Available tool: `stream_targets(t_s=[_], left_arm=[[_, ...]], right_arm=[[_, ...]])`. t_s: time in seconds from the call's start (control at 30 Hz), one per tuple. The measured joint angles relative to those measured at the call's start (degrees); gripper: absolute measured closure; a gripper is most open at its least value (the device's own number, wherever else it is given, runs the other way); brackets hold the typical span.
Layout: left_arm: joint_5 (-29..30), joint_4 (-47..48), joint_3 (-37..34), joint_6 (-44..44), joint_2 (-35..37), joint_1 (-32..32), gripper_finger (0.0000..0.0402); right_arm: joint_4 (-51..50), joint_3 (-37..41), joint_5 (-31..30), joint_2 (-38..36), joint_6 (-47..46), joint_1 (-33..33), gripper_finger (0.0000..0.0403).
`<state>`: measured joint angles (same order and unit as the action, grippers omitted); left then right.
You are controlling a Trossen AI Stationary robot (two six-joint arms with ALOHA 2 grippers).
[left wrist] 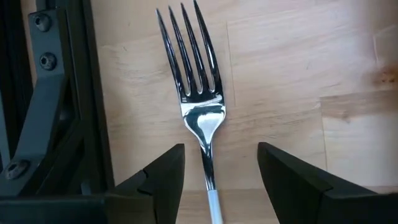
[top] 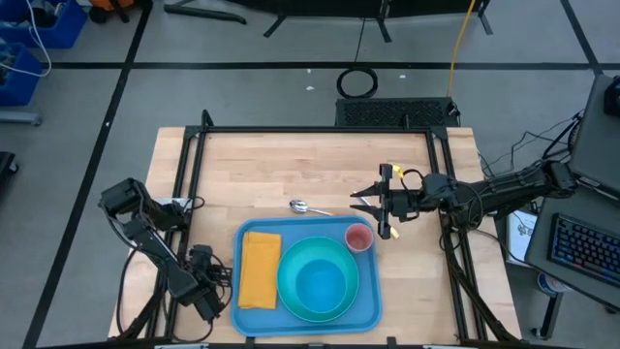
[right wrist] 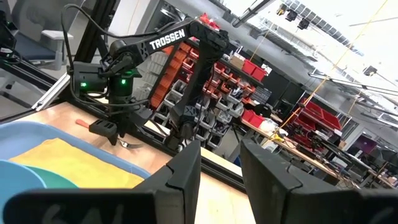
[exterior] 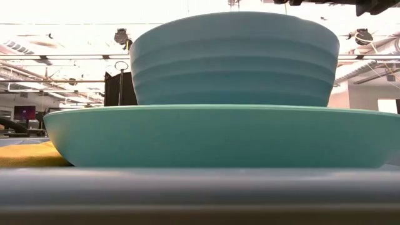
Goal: Set up tray
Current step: Put the orange fork on top of the yellow table napkin on the blue tray
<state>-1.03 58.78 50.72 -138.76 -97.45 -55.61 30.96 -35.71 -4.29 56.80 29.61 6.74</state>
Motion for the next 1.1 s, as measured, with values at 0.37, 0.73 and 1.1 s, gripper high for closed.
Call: stream_targets(t_s=[0.37, 0.73, 1.1], left_arm=[[-1.0, -0.2, -0.1, -0.8, -0.1, 0.0, 0.0247], [4.0, -4.0, 0.0, -3.2, -0.1, 0.2, 0.0257], [4.5, -5.3, 0.2, -1.9, -0.1, 0.1, 0.0257]], right_arm=[[-0.4, 0.0, 0.0, 0.0, -0.4, 0.0, 0.03], [-1.1, 0.0, -0.1, 0.0, -0.4, 0.0, 0.03], [-1.2, 0.1, -0.1, 0.0, -0.4, 0.1, 0.03]])
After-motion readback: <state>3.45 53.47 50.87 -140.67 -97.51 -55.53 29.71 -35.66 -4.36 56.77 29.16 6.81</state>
